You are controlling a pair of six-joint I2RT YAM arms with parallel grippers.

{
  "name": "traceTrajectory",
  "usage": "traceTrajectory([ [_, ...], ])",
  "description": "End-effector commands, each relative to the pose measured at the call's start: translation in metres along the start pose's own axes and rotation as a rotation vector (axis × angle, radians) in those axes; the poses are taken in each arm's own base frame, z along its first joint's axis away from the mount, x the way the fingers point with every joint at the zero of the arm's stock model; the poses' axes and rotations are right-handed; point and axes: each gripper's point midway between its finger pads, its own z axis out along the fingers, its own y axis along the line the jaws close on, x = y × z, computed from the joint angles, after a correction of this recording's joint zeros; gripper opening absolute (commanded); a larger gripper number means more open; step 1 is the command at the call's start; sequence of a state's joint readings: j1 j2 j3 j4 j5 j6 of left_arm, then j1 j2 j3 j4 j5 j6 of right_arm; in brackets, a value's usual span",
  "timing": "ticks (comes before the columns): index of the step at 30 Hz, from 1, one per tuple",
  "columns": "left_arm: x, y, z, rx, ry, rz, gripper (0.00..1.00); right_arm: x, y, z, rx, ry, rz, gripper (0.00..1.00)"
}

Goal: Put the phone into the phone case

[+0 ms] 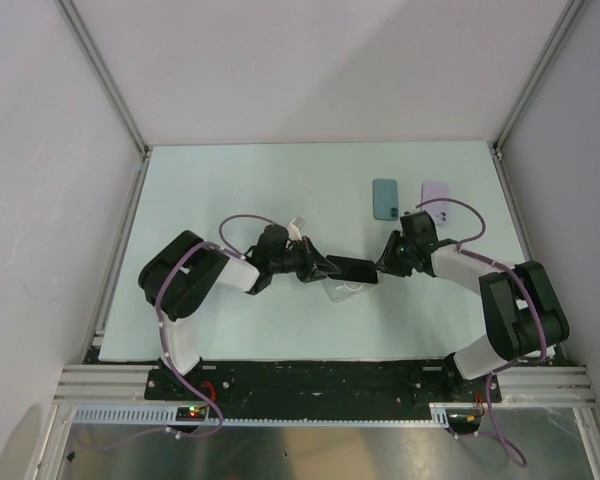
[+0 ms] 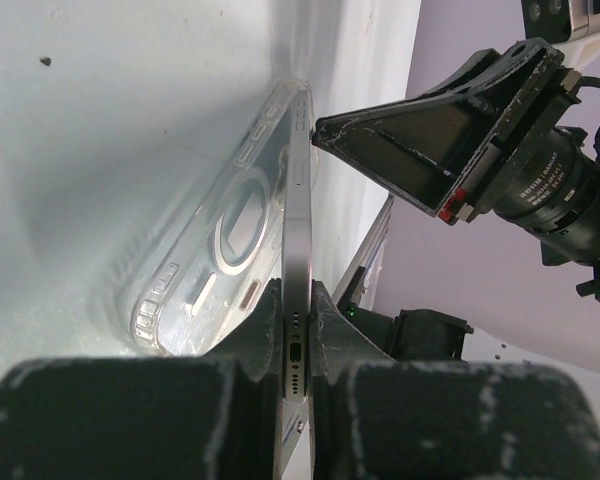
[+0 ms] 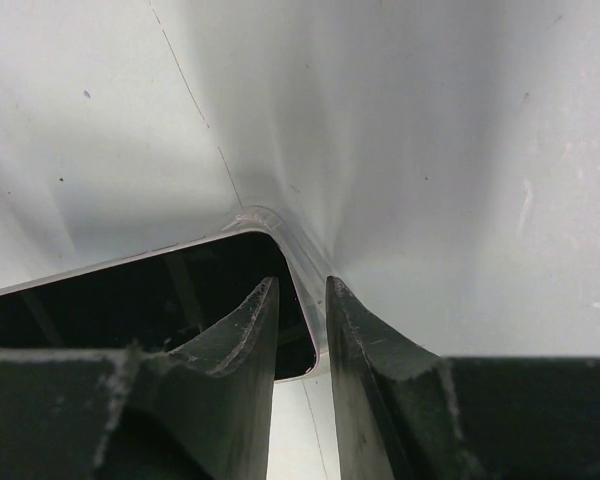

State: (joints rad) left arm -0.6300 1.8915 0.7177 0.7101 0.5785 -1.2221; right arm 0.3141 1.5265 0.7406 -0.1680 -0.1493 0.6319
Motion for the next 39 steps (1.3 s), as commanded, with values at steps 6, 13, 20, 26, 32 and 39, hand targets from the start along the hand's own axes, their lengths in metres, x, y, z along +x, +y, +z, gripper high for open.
traceTrajectory([
  [6, 0.002, -0.007, 0.014, 0.001, 0.017, 0.025, 0.0, 0.009, 0.016, 0.004, -0.049, 0.021, -0.017, 0.31],
  [13, 0.002, -0.004, 0.016, -0.016, 0.02, 0.016, 0.0, 0.011, 0.016, 0.006, -0.046, 0.025, -0.023, 0.37],
  [20, 0.007, -0.004, 0.004, -0.04, -0.007, -0.017, 0.0, 0.011, 0.012, 0.007, -0.024, 0.019, -0.022, 0.35],
  [26, 0.008, -0.002, -0.004, -0.066, -0.05, -0.051, 0.0, 0.008, 0.015, 0.003, -0.036, -0.008, -0.015, 0.37],
  [32, 0.015, 0.011, -0.005, -0.113, -0.066, -0.077, 0.0, 0.005, 0.012, -0.005, -0.029, -0.047, -0.005, 0.37],
  [39, 0.027, 0.033, -0.008, -0.183, -0.073, -0.102, 0.0, 0.007, 0.008, -0.017, -0.059, -0.098, 0.04, 0.36],
])
